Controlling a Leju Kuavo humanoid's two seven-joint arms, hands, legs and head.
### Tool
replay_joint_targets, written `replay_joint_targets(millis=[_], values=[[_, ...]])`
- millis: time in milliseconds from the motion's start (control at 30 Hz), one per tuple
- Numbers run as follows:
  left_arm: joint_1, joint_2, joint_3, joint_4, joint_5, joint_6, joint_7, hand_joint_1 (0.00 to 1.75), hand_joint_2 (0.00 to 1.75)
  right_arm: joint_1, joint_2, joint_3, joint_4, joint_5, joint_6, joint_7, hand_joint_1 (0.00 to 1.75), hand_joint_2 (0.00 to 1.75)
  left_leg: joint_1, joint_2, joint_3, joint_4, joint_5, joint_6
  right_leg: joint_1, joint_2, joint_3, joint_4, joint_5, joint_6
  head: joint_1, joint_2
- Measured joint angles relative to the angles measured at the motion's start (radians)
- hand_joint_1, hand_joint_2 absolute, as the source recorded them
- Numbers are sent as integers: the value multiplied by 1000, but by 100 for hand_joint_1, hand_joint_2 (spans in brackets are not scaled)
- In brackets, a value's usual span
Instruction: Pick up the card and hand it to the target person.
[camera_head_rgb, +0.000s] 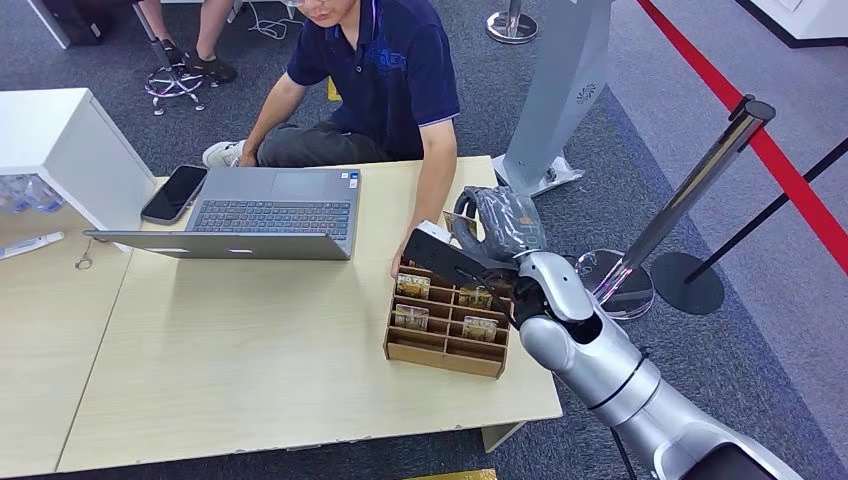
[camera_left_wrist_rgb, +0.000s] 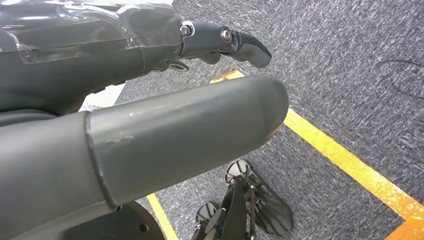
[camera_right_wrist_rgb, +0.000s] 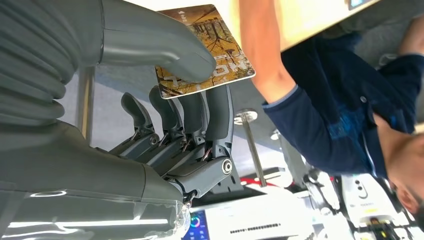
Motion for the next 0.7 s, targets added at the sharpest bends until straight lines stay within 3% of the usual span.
replay_joint_targets(millis=[333, 700], values=[[0, -2, 0, 0, -7, -1, 1, 0, 0, -24, -7, -21, -72, 9, -72, -13, 150, 175, 0, 0, 0, 0, 0, 0, 0, 0, 0, 0, 0, 0, 0, 0], [-1, -4, -11, 0, -46, -13, 15, 0, 0, -78, -3, -27, -21, -23, -155, -69, 150, 175, 0, 0, -1, 0, 0, 0, 0, 0, 0, 0, 0, 0, 0, 0]])
